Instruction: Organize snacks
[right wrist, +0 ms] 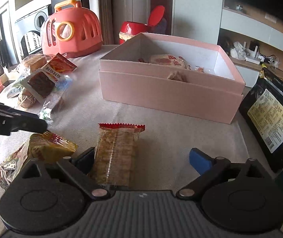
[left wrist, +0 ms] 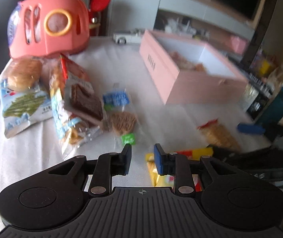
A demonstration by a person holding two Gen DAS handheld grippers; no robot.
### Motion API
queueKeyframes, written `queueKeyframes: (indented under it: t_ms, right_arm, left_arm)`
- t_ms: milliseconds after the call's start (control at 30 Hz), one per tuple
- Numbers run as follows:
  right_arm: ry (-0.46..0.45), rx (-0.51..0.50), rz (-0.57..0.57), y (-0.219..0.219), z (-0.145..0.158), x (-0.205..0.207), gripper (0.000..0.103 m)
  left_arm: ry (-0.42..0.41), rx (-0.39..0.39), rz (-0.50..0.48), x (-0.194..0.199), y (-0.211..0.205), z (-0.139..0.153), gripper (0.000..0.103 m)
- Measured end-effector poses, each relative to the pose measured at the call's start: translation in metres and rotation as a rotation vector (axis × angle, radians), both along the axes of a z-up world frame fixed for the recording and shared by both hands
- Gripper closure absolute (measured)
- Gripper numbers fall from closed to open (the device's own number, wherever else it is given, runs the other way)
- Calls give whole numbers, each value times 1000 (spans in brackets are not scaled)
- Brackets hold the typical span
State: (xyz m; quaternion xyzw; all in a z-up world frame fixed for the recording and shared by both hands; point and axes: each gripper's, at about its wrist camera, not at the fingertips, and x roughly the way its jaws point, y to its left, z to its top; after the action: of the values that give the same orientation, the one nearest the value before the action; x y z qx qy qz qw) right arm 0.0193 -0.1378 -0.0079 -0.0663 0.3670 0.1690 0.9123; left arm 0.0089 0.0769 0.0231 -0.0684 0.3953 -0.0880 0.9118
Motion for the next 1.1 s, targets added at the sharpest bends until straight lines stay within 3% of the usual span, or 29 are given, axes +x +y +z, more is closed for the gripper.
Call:
queueKeyframes:
  t_ms: [133, 233, 300, 400, 633, 933, 1100]
  right_arm:
    - [2, -1, -5, 0, 0, 0, 3]
    - [4, -1, -9, 0, 0, 1, 3]
    - [4, -1, -10, 0, 0, 1, 3]
    - [4, -1, -9, 0, 0, 1, 3]
    - [10, -2, -13, 0, -1, 2, 0]
    - [21, 3, -4, -1, -1, 4, 0]
    - [42, 1, 27, -4, 0, 5, 0]
  left_arm:
    - [-80, -4, 69, 3, 6, 14, 75]
    - [-51, 58, 109, 24, 3, 6, 74]
    - [-24, 67, 104, 36, 1, -4, 73]
    - [-46, 93, 79, 45, -7, -6, 70]
    - [-9, 60, 13, 49, -9, -6, 63]
    - [-22, 145, -8, 55, -17, -17, 57]
    - [-23, 66, -7, 37, -7, -15, 59]
